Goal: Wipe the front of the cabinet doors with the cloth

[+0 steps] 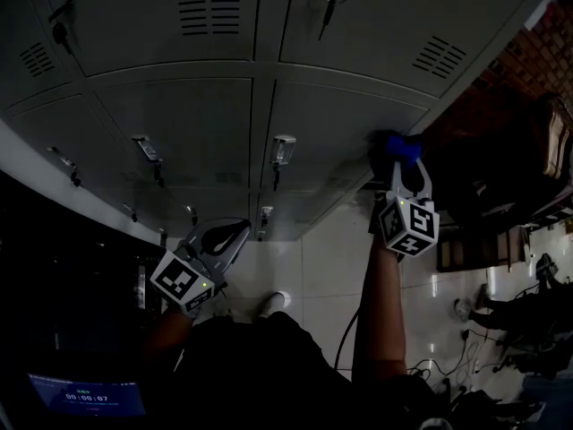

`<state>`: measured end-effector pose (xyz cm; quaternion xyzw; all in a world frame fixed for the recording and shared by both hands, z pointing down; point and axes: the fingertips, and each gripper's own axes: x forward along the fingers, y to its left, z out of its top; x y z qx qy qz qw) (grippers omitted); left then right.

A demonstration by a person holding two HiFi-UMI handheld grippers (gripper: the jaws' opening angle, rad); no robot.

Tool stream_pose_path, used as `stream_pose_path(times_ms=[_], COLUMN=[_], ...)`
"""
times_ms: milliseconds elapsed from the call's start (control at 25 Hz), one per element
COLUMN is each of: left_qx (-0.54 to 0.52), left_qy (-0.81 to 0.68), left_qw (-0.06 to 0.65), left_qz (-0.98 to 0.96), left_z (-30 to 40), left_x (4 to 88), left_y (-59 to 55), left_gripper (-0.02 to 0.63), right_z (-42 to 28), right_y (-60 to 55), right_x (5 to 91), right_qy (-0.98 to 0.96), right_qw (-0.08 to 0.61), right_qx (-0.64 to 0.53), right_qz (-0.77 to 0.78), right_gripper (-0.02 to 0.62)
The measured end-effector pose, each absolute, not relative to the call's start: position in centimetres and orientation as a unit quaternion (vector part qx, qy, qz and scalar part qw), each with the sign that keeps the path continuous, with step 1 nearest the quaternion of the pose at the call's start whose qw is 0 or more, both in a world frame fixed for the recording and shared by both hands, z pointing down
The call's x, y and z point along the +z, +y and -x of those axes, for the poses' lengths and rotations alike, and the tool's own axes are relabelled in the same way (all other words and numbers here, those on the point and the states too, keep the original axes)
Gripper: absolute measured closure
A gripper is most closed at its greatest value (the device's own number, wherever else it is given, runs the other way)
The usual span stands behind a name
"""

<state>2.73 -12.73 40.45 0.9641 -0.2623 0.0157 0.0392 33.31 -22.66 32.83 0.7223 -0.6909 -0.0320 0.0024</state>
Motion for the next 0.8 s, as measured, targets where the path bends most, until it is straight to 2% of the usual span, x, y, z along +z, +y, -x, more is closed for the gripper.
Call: stream_pose_path(times_ms=[160,320,800], left_qx=[0.016,0.015,0.009], left_qy=[-0.259,-0.261,-0.273], left_qw=[0.038,0.036,0.032], left_qz=[-0.965,-0.965,-0.961], left_z=[-3.0,-2.3,1.9], left_x=[40.4,40.0,39.7], left_y=[-12.7,-12.6,-12.8], left_gripper=[0.606,0.606,0.606], right_z=[-34.8,-32.2,-10.6], right_y=[-22.0,-20.7,-21.8], right_x=[32.5,31.8,35.5], right_qy=[-0.675,-0.687,-0.822], right_qw=[-0.006,-0.014,0.013], right_qx=[-0.034,-0.042,-0.023], right_qz=[-0.737,-0.725,-0.569], right_gripper=[0.511,0.511,0.511])
